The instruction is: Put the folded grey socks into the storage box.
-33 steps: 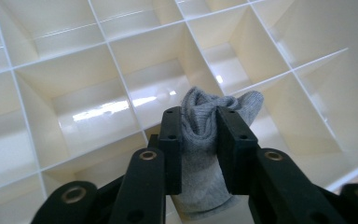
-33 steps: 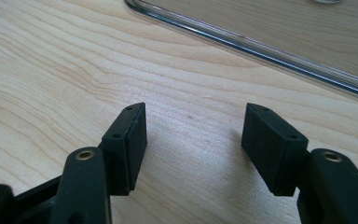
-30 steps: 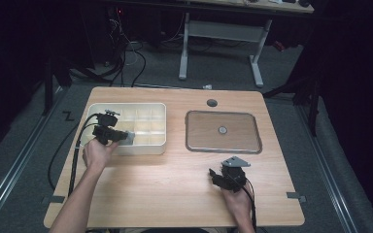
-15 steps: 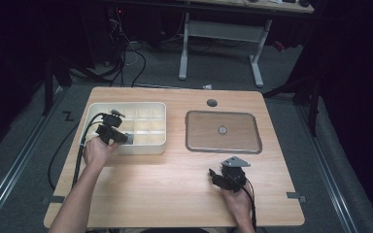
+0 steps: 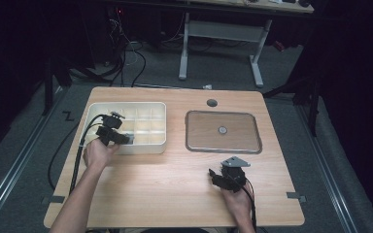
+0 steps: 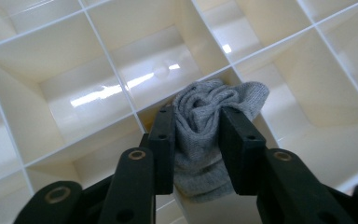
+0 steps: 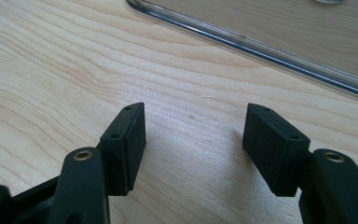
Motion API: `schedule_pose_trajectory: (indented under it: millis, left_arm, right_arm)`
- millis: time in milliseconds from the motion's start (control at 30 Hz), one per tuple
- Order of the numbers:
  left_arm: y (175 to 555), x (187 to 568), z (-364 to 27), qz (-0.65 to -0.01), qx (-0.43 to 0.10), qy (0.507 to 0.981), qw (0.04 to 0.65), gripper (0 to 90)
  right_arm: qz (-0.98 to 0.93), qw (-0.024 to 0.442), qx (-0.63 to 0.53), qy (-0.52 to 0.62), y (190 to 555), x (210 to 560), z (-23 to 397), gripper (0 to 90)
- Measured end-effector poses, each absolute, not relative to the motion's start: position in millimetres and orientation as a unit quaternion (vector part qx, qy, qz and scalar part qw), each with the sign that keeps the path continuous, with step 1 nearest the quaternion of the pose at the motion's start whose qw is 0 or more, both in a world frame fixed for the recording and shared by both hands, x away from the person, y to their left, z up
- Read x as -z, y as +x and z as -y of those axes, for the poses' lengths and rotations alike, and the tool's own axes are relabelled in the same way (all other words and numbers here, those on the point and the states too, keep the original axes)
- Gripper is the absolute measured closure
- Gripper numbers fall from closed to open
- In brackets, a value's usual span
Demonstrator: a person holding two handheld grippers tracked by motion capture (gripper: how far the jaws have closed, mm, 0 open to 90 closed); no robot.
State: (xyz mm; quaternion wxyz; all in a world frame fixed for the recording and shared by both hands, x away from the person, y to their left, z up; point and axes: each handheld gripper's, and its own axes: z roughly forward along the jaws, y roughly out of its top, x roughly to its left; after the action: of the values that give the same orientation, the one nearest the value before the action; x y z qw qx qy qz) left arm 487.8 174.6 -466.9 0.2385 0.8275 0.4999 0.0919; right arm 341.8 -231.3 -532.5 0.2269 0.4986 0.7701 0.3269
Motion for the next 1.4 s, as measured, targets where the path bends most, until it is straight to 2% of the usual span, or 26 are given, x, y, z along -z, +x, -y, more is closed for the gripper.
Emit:
schedule_pose_trajectory:
  millis: [267, 467, 1400]
  left_arm:
    - [485, 461, -177, -0.502, -0.099, 0.82, 0.258, 55.4]
    - [481, 453, -180, -0.502, -0.106, 0.812, 0.28, 51.8]
    - [460, 428, -204, -0.503, -0.142, 0.786, 0.331, 51.1]
  right_arm:
    - [-0.77, 0.227, -0.327, 0.499, 342, 532, 231, 39.7]
    - [-0.77, 0.227, -0.327, 0.499, 342, 533, 231, 39.7]
    - [-0.77, 0.227, -0.327, 0.499, 342, 532, 231, 39.7]
